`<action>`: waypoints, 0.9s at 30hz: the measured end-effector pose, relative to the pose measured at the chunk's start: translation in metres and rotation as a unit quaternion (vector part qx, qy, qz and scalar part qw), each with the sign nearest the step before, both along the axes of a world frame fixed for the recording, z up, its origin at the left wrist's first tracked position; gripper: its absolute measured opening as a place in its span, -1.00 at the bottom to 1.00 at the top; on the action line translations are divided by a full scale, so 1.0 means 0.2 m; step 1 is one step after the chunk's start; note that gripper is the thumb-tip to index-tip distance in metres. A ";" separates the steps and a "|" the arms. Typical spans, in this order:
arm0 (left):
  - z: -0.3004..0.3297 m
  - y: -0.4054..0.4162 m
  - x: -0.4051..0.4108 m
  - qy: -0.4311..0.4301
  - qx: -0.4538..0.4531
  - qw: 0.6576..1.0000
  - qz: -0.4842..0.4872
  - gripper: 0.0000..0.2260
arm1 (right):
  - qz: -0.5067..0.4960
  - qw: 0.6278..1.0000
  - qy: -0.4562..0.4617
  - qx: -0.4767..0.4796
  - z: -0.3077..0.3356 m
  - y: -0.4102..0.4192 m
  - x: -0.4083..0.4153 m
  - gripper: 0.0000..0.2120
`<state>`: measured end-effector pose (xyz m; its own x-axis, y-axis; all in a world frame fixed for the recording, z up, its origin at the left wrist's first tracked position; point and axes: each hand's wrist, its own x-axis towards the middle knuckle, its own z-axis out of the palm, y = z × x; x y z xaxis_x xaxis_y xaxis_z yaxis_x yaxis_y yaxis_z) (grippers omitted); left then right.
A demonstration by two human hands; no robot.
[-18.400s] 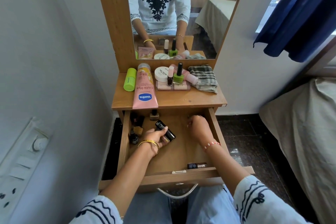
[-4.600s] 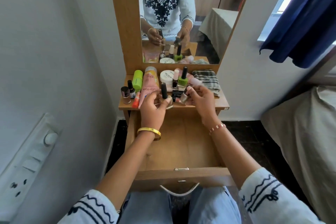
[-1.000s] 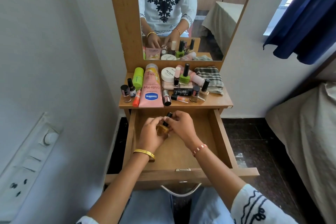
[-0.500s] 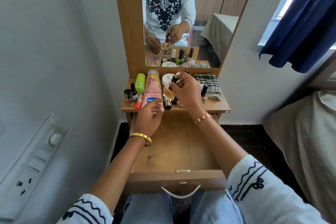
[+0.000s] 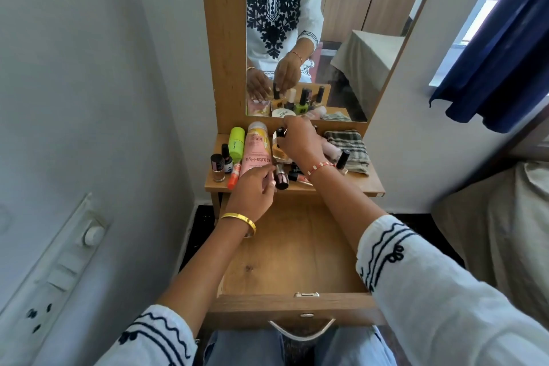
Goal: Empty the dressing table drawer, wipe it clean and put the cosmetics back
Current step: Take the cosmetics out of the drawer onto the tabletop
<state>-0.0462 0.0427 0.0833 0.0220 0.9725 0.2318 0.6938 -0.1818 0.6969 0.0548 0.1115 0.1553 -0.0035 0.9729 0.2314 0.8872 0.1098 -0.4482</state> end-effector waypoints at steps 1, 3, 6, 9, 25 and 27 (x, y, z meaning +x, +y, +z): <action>-0.01 0.00 0.00 0.004 0.001 1.000 -0.002 -0.67 | 0.000 1.000 -0.004 0.000 -0.01 0.01 0.00 -0.80; -0.02 0.01 -0.01 0.012 0.004 1.000 -0.006 -0.68 | 0.001 1.000 -0.005 0.005 -0.02 0.01 0.00 -0.79; -0.03 0.02 -0.01 0.016 0.011 1.000 -0.011 -0.68 | 0.002 1.000 -0.002 0.016 -0.02 0.02 0.01 -0.78; -0.03 0.02 -0.01 0.015 0.012 1.000 -0.012 -0.68 | 0.000 1.000 -0.007 0.022 -0.02 0.02 0.02 -0.77; -0.03 0.01 -0.01 0.010 0.005 1.000 -0.011 -0.70 | 0.023 0.996 0.036 0.076 0.01 -0.02 0.05 -0.75; -0.02 0.00 0.00 0.000 0.007 1.000 -0.010 -0.70 | 0.030 0.991 0.051 0.119 0.00 -0.06 0.06 -0.78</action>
